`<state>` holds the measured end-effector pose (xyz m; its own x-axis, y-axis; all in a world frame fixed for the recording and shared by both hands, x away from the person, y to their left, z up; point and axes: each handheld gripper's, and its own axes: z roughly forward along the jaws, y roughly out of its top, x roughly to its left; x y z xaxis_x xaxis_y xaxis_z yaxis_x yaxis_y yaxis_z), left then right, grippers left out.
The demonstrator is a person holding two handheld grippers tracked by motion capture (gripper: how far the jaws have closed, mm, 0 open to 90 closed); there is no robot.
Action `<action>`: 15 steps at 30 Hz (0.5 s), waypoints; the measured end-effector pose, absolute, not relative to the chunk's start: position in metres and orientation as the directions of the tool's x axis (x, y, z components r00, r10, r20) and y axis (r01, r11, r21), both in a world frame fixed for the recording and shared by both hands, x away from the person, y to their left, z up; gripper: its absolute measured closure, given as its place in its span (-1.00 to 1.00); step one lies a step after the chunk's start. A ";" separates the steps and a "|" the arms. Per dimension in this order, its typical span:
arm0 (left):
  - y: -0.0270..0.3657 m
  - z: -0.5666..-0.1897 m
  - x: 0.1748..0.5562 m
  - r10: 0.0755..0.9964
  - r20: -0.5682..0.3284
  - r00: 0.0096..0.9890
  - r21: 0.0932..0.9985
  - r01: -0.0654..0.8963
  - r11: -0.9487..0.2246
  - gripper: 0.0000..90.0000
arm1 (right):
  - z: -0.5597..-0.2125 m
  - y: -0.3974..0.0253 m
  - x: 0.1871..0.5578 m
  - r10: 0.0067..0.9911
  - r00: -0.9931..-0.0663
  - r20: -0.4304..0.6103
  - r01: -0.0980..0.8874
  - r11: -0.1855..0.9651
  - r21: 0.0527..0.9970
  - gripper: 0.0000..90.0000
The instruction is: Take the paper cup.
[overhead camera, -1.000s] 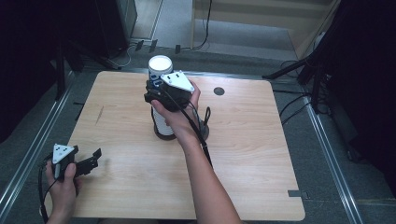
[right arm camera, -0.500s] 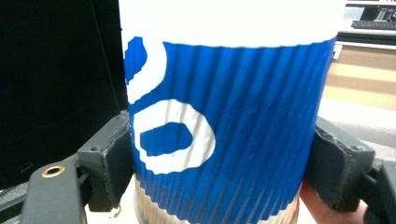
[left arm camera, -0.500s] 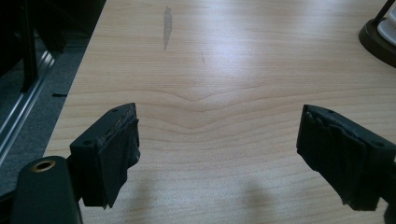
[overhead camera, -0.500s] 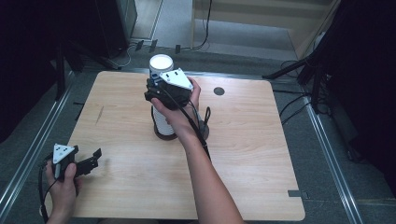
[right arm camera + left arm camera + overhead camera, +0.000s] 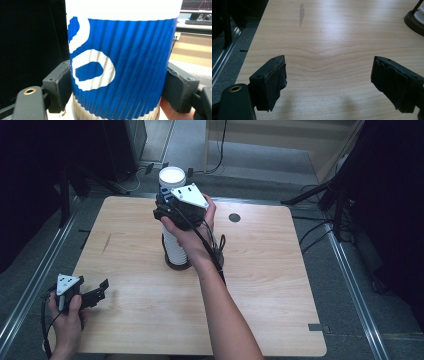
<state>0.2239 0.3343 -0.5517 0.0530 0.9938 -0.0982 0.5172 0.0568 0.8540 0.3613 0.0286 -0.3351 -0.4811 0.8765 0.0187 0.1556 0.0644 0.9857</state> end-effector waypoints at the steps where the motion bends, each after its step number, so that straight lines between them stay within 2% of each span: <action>1: 0.334 -0.552 0.224 0.994 -0.097 0.053 0.854 0.517 0.056 -0.69 | -0.330 0.029 0.361 0.876 -0.482 0.023 0.153 0.059 0.986 -0.56; 15: 0.335 -0.551 0.224 0.993 -0.105 0.058 0.849 0.524 0.059 -0.69 | -0.301 0.031 0.366 0.877 -0.477 0.055 0.129 0.008 0.992 -0.55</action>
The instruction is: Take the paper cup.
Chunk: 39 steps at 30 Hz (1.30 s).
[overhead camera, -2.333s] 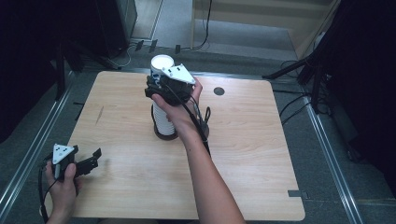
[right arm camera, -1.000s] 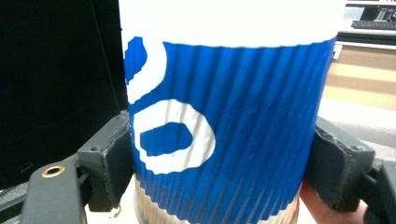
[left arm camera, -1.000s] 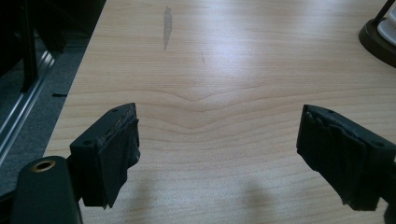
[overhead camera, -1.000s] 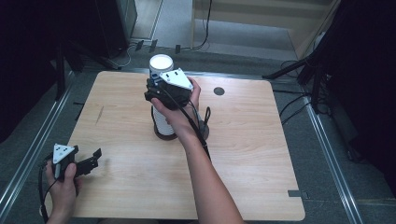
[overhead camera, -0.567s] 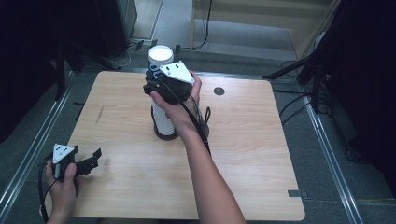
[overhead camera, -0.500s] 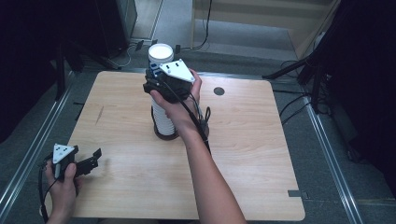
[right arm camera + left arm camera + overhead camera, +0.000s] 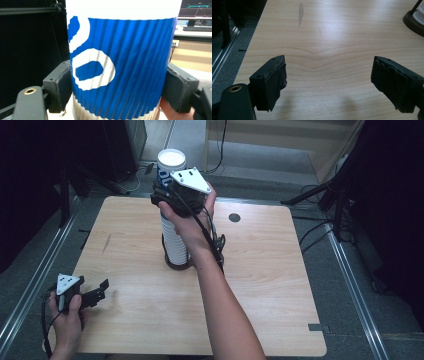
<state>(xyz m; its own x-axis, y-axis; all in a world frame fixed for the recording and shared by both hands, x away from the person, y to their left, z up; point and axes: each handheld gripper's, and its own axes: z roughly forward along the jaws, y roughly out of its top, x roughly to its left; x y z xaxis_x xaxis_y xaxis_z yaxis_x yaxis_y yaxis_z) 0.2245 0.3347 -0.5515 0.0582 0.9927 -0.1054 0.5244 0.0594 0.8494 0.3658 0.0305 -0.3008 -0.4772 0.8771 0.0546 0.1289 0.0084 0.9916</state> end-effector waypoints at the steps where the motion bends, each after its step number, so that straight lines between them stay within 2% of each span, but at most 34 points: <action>1: 0.335 -0.551 0.225 0.993 -0.105 0.058 0.849 0.525 0.059 -0.69 | -0.299 0.031 0.365 0.879 -0.475 0.052 0.127 0.010 0.992 -0.55; 10: 0.335 -0.551 0.225 0.992 -0.109 0.063 0.849 0.525 0.060 -0.69 | -0.285 0.023 0.363 0.884 -0.466 0.042 0.089 -0.001 0.996 -0.56; 22: 0.335 -0.551 0.223 0.991 -0.115 0.064 0.853 0.518 0.066 -0.69 | -0.275 -0.010 0.358 0.903 -0.426 0.058 0.072 -0.031 0.997 -0.56; 39: 0.335 -0.551 0.224 0.991 -0.115 0.069 0.851 0.521 0.063 -0.69 | -0.285 -0.046 0.350 0.929 -0.367 0.054 0.057 -0.035 0.998 -0.56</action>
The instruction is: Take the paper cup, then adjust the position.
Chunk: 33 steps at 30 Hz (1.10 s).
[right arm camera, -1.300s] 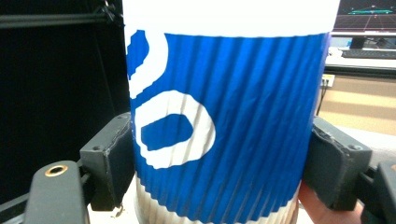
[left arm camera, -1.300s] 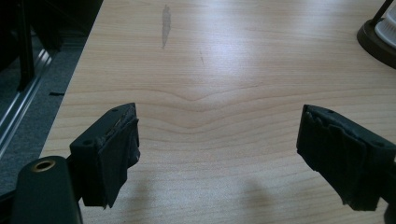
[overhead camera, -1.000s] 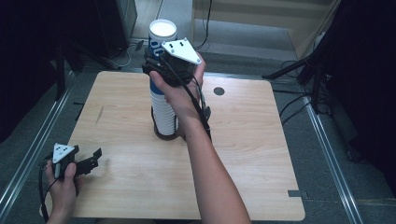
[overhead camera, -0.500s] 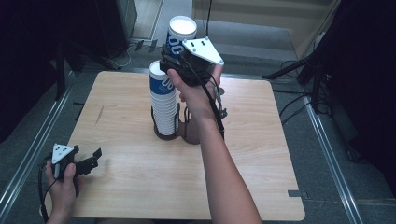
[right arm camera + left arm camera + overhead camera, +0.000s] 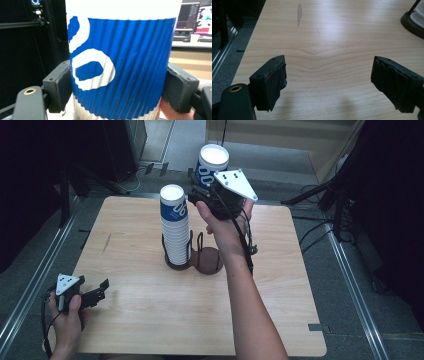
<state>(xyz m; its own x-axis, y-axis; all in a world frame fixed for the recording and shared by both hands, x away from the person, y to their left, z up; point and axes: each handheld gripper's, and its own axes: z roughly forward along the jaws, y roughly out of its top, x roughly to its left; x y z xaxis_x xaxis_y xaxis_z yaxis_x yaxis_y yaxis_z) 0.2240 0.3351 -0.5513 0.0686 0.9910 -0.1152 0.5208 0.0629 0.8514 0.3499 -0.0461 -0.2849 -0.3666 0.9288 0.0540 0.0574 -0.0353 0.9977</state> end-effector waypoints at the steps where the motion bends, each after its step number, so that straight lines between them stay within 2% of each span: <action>1: 0.335 -0.551 0.224 0.991 -0.115 0.067 0.852 0.520 0.064 -0.69 | -0.287 -0.050 0.349 0.931 -0.360 0.057 0.060 -0.038 0.998 -0.56; 12: 0.338 -0.552 0.224 0.989 -0.140 0.056 0.853 0.514 0.092 -0.69 | -0.305 -0.077 0.341 0.941 -0.336 0.048 0.066 -0.027 0.997 -0.56; 19: 0.339 -0.550 0.224 0.993 -0.107 0.055 0.842 0.535 0.061 -0.69 | -0.324 -0.092 0.327 0.939 -0.343 0.037 0.076 -0.011 0.997 -0.56; 21: 0.339 -0.549 0.223 0.994 -0.099 0.051 0.841 0.537 0.056 -0.70 | -0.326 -0.093 0.325 0.938 -0.344 0.037 0.077 -0.012 0.997 -0.56; 22: 0.340 -0.548 0.223 0.994 -0.100 0.050 0.841 0.538 0.058 -0.79 | -0.332 -0.096 0.322 0.939 -0.341 0.040 0.083 -0.012 0.997 -0.56; 23: 0.341 -0.547 0.223 0.991 -0.122 0.050 0.840 0.537 0.076 -0.80 | -0.334 -0.098 0.322 0.939 -0.343 0.039 0.084 -0.011 0.996 -0.56; 33: 0.333 -0.542 0.223 0.987 -0.137 0.082 0.847 0.527 0.074 -0.81 | -0.348 -0.107 0.312 0.935 -0.353 0.042 0.097 -0.009 0.995 -0.56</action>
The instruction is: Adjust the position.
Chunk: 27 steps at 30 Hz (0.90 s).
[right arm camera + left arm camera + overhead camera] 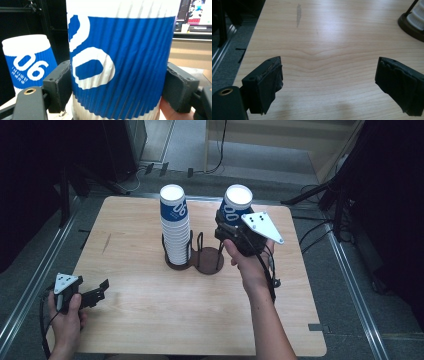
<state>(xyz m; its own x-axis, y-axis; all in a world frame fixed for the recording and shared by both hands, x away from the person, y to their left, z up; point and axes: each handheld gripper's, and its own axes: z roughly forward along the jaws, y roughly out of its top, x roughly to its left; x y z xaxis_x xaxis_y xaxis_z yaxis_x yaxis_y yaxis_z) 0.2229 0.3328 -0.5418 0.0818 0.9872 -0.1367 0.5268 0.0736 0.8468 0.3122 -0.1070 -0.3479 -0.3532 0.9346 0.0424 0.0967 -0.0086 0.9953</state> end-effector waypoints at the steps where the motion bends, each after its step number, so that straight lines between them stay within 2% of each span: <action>1: 0.332 -0.541 0.223 0.986 -0.144 0.087 0.848 0.524 0.078 -0.81 | -0.349 -0.108 0.312 0.934 -0.355 0.039 0.094 -0.006 0.996 -0.56; 3: 0.329 -0.537 0.223 0.980 -0.169 0.101 0.852 0.516 0.094 -0.83 | -0.355 -0.111 0.308 0.934 -0.355 0.040 0.101 -0.005 0.995 -0.56; 14: 0.302 -0.521 0.227 0.969 -0.174 0.173 0.859 0.507 0.064 -0.94 | -0.375 -0.125 0.297 0.937 -0.347 0.046 0.123 -0.003 0.992 -0.56; 27: 0.269 -0.500 0.239 0.948 -0.188 0.256 0.870 0.492 0.039 -0.96 | -0.395 -0.134 0.287 0.942 -0.330 0.052 0.137 -0.007 0.991 -0.56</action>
<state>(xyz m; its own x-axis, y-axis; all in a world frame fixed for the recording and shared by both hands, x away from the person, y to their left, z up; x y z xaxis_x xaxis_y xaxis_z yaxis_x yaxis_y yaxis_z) 0.2386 0.2687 -0.5004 0.2558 0.9484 -0.1875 0.4922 0.0392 0.8696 0.2871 -0.1344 -0.3953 -0.3303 0.9424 0.0524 0.1372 -0.0070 0.9905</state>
